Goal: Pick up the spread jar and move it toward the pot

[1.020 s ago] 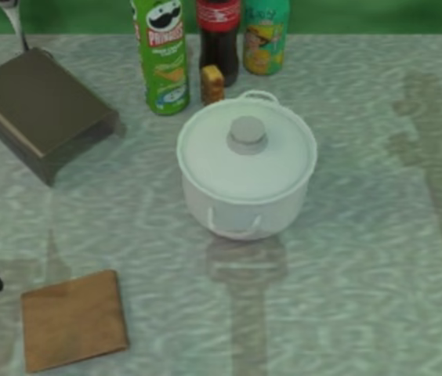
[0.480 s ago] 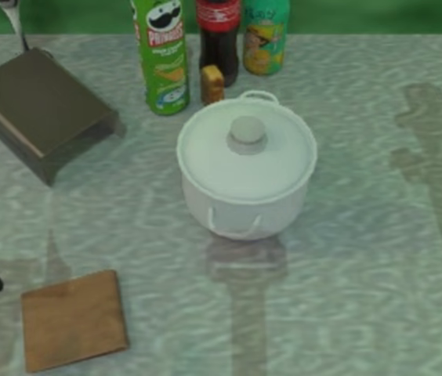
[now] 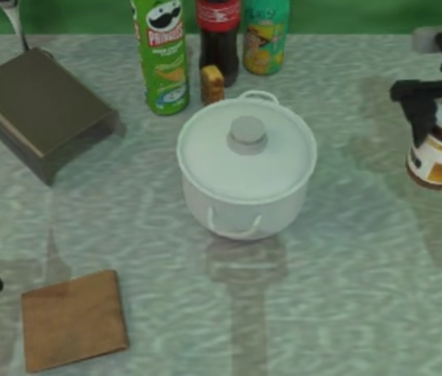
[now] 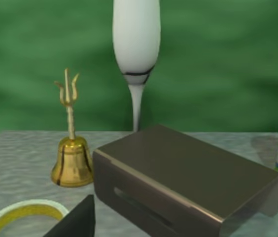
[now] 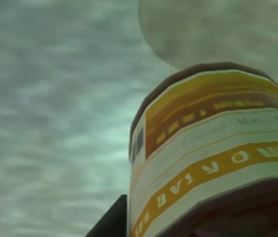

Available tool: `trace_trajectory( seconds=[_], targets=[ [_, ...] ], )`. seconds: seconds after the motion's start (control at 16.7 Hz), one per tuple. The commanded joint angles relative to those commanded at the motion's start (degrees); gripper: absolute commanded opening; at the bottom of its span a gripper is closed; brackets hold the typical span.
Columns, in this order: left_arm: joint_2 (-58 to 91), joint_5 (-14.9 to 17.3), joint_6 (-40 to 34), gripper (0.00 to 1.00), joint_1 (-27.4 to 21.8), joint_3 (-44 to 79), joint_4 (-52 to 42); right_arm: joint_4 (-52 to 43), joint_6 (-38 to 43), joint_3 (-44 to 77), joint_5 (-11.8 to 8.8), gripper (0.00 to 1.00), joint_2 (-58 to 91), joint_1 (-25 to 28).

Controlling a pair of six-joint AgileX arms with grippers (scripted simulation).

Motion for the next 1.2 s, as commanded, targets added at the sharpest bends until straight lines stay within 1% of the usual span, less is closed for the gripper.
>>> trace_trajectory(
  seconds=[0.18,0.3,0.6,0.96,1.2],
  targets=[
    [0.0,0.0,0.0,1.00,0.0,0.0,0.0,1.1,8.1,3.4,0.0,0.00,4.4,4.3],
    [0.0,0.0,0.0,1.00,0.0,0.0,0.0,1.6,10.5,4.5,0.0,0.00,5.8,5.9],
    [0.0,0.0,0.0,1.00,0.0,0.0,0.0,1.8,10.8,4.2,-0.1,0.00,5.8,5.9],
    [0.0,0.0,0.0,1.00,0.0,0.0,0.0,11.1,11.0,-3.4,0.0,0.00,7.1,6.2],
    [0.0,0.0,0.0,1.00,0.0,0.0,0.0,12.2,11.0,-4.5,0.0,0.00,7.4,6.3]
  ],
)
